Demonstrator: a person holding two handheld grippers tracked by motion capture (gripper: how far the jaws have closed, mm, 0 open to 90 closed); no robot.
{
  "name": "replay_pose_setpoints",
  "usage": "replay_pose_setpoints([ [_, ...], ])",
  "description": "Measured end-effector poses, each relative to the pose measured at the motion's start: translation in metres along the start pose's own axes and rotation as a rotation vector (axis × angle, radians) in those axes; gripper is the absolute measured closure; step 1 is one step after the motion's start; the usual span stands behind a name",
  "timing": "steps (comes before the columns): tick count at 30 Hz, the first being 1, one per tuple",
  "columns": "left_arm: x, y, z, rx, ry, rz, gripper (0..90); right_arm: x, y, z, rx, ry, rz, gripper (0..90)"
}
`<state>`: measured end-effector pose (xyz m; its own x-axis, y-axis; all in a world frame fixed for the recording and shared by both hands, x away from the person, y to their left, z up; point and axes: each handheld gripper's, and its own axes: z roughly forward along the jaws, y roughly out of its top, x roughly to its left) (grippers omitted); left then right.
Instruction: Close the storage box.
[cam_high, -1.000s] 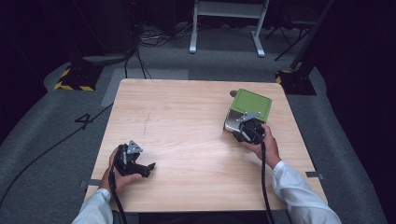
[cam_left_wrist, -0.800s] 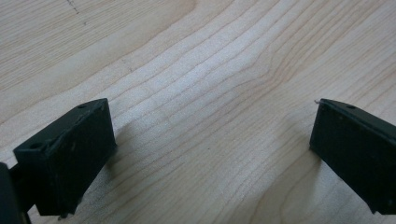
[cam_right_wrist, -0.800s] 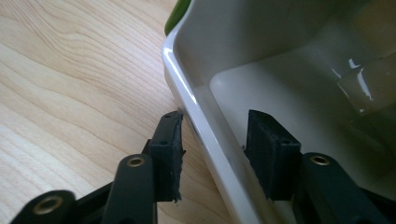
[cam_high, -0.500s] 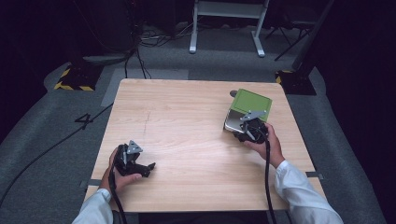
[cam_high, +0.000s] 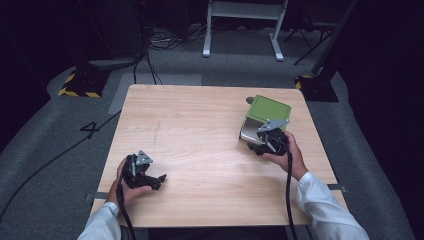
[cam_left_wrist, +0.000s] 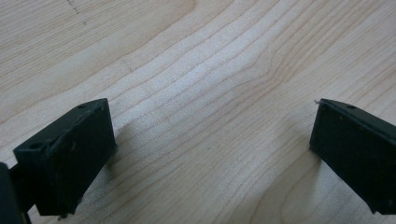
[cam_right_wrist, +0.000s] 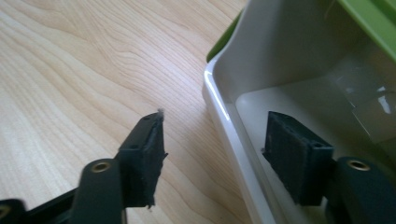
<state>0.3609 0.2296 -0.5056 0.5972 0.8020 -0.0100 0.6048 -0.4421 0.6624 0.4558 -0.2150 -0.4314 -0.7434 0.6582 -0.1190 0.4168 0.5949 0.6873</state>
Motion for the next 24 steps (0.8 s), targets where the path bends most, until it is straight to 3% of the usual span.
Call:
replay_pose_setpoints([
  [4, 0.000, 0.000, 0.000, 0.000, 0.000, 0.001, 0.2, 0.005, 0.001, -0.005, -0.003, -0.009, -0.039, 24.0],
  [8, 0.000, 0.000, 0.000, 0.000, 0.000, -0.001, 0.2, 0.010, -0.002, -0.013, -0.023, 0.009, -0.074, 18.8],
  [11, 0.000, 0.000, 0.000, 0.000, 0.000, -0.001, 0.2, 0.014, -0.003, -0.018, -0.023, -0.021, -0.108, 17.9],
  [14, 0.000, 0.000, 0.000, 0.000, 0.000, -0.001, 0.2, 0.015, -0.007, -0.025, -0.039, 0.010, -0.110, 17.9],
  [24, 0.000, 0.000, 0.000, 0.000, 0.001, 0.000, 0.2, 0.017, -0.021, -0.041, -0.054, 0.008, -0.128, 17.2],
])
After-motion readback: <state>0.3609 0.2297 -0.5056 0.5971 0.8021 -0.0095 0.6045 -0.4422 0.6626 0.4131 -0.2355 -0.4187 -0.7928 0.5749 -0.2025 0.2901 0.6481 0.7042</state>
